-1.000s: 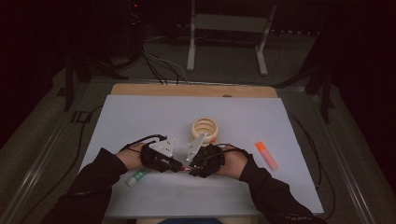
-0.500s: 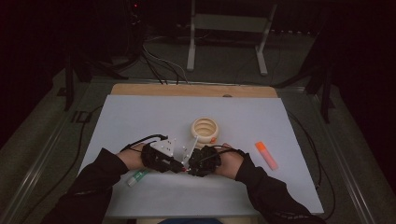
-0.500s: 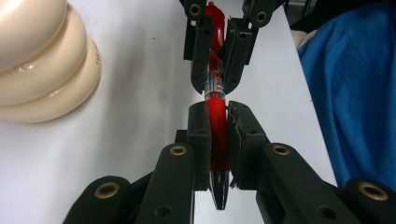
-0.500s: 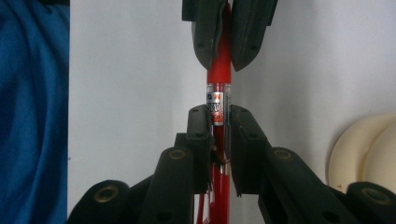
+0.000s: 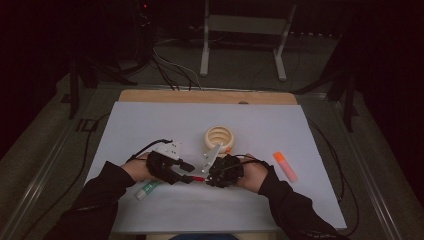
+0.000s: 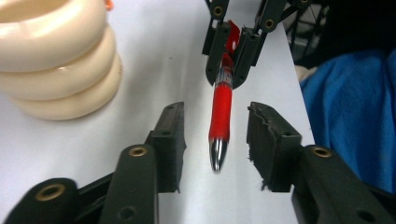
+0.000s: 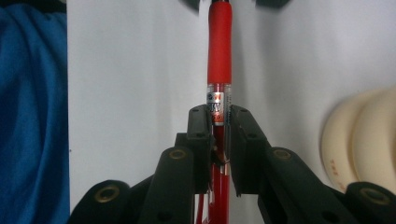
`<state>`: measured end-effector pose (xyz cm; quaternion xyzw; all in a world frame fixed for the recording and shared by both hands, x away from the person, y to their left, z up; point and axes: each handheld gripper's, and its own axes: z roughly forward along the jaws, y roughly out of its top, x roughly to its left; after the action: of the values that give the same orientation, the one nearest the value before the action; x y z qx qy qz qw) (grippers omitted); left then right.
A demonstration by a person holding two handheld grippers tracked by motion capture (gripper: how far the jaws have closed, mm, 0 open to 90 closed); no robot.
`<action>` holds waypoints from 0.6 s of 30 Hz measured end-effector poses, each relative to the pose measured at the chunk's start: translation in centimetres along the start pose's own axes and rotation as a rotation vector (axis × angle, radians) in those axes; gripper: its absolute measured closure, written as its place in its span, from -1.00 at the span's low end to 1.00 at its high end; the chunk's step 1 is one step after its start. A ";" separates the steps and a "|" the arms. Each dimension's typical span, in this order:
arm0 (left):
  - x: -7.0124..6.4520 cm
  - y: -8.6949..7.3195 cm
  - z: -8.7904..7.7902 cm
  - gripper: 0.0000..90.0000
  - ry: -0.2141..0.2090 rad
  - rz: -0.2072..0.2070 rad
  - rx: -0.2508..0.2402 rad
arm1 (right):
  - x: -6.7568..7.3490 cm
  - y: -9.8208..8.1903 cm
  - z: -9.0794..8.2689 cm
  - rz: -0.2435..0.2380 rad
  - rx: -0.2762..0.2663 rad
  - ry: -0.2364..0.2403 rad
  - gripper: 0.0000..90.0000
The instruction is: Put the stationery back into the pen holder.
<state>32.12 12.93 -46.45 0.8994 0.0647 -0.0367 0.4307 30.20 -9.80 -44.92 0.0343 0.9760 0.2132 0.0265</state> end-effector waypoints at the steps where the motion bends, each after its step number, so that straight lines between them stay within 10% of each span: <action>1: 0.0 -0.1 -0.2 0.24 0.008 -0.007 -0.009 | 0.0 -0.2 -0.1 -0.003 -0.007 0.000 0.78; 18: -0.5 -2.7 -2.4 -0.15 0.078 -0.114 -0.118 | -1.4 -2.3 -4.5 0.126 -0.209 -0.044 0.78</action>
<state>31.26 16.44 -46.97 0.8681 0.1345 -0.0222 0.4772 31.18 -13.84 -41.73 0.0972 0.9436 0.3143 0.0377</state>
